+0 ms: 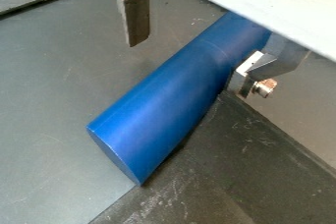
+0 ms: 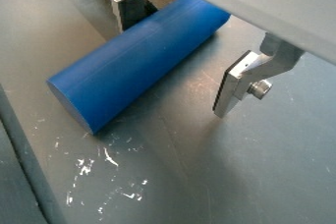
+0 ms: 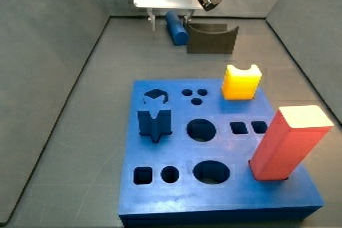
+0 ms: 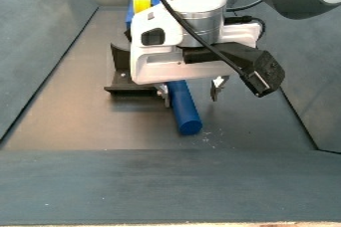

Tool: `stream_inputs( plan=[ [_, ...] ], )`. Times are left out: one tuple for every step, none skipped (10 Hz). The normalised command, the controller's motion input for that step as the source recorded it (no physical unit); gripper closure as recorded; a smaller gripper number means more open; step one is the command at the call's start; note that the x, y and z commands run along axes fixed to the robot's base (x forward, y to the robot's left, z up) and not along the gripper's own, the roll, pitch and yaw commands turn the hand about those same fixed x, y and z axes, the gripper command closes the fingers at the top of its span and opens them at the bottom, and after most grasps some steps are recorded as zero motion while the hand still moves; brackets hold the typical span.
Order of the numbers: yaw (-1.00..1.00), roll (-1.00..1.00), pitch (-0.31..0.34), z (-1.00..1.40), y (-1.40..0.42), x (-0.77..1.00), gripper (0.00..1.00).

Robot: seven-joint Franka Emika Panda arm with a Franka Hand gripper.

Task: Pick up the round object. Move up. Place the round object on the fixture. Regrasp the round object. Move to above the board. Insert the round object.
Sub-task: Pick up the round object.

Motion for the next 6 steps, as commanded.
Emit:
stream_inputs(
  plan=[
    [0.0,-0.06,-0.196,-0.42,0.0,-0.11,0.0],
    [0.0,-0.03,-0.2,-0.43,0.0,-0.12,0.0],
    [0.0,0.0,-0.111,-0.22,0.0,-0.08,0.0],
    [0.0,-0.05,-0.054,-0.05,0.0,-0.08,0.0],
    [0.0,0.0,0.0,0.0,0.0,0.0,0.0],
    [0.0,0.0,0.0,0.0,0.0,0.0,1.0]
  ],
)
